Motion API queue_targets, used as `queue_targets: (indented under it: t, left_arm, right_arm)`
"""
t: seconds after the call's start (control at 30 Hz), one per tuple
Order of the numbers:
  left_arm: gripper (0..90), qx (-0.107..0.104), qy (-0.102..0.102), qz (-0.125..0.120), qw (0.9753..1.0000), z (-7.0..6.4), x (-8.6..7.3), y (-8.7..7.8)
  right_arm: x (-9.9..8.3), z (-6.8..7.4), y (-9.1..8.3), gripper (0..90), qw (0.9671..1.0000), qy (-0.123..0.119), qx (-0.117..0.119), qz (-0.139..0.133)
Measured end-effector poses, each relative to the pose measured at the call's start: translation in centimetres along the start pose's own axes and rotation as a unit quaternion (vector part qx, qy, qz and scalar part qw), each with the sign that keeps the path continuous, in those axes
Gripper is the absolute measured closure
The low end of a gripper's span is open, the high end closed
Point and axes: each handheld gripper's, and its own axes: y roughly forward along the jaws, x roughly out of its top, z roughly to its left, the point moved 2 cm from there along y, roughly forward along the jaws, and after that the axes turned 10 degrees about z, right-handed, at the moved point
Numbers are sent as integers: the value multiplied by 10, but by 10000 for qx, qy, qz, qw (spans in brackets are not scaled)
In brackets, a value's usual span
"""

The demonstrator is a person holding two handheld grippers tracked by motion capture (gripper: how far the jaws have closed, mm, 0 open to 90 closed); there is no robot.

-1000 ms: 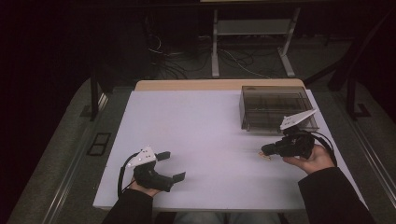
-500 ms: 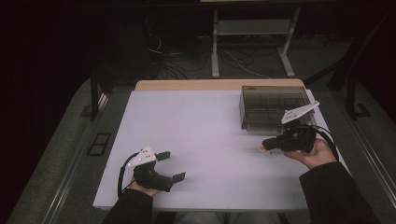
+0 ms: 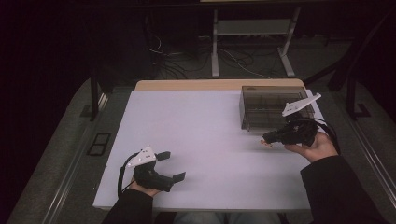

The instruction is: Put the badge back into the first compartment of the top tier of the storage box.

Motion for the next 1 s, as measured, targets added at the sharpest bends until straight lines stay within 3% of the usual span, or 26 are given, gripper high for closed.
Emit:
queue_targets:
  t: [1.0]
  left_arm:
    - [0,-6,10,4,10000,0,0,0]
  right_arm:
    - [40,-17,-19,839,9995,8,-310,-7]
